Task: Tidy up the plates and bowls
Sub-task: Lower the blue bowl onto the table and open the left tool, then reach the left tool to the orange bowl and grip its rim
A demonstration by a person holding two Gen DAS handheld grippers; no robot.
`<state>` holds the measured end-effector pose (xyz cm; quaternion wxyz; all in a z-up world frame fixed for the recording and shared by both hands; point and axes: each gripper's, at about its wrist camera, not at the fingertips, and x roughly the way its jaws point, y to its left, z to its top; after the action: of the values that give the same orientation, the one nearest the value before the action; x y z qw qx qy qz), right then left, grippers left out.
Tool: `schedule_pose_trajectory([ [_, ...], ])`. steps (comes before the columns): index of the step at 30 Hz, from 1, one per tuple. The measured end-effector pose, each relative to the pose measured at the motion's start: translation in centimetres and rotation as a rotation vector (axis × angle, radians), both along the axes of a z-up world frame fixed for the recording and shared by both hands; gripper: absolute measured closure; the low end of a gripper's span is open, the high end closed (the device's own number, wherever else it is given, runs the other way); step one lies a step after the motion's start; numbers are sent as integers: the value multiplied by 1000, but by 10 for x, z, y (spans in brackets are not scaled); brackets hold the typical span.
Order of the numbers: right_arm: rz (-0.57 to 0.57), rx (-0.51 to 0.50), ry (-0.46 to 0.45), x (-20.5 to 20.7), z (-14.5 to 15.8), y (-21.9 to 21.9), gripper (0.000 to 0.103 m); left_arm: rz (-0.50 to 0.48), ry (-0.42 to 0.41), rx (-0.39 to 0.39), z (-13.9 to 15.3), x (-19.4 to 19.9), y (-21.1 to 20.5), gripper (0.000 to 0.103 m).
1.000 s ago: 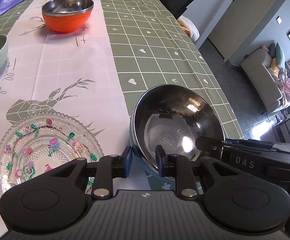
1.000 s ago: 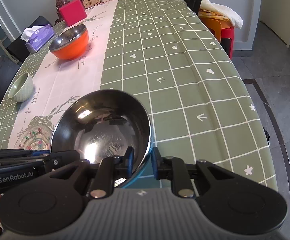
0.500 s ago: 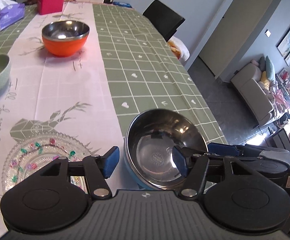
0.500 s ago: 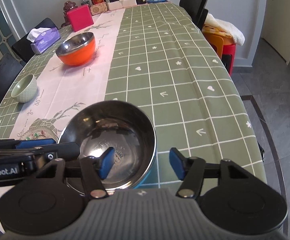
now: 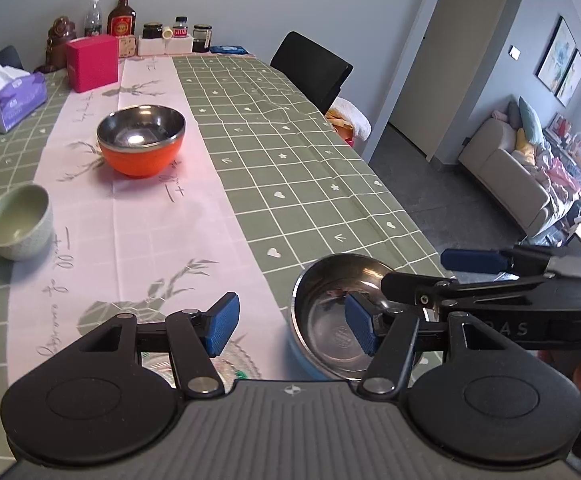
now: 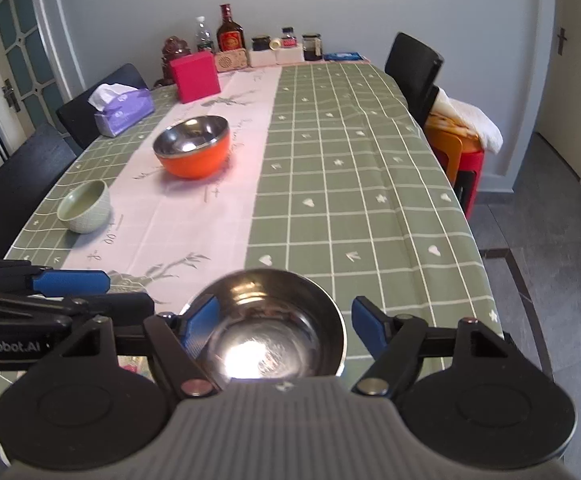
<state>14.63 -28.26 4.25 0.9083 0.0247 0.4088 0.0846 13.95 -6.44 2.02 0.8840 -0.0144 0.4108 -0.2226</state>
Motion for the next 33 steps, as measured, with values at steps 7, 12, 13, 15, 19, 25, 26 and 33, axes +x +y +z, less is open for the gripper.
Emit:
schedule_pose_trajectory([
  [7,55,22,19,17,11,28,26,15,-45,46,12,10,32,32],
  [12,76,29,29,37,12,49,25,45,-47,41,18,28,65,31],
  [13,78,39,39,42,11,53,25,49,-38,36,17,33,71,31],
  [15,84,61,60,51,9,60,24,79,-14,34,14,45,85,31],
  [19,110,66,76,69,6,82,24,130,-4,40,9,66,108,31],
  [25,143,84,98,104,0,108,22,186,-26,17,12,94,135,31],
  [26,142,90,101,110,-1,110,22,195,-27,7,12,99,138,31],
  [33,142,108,111,154,-8,129,22,243,-18,-31,9,134,150,31],
])
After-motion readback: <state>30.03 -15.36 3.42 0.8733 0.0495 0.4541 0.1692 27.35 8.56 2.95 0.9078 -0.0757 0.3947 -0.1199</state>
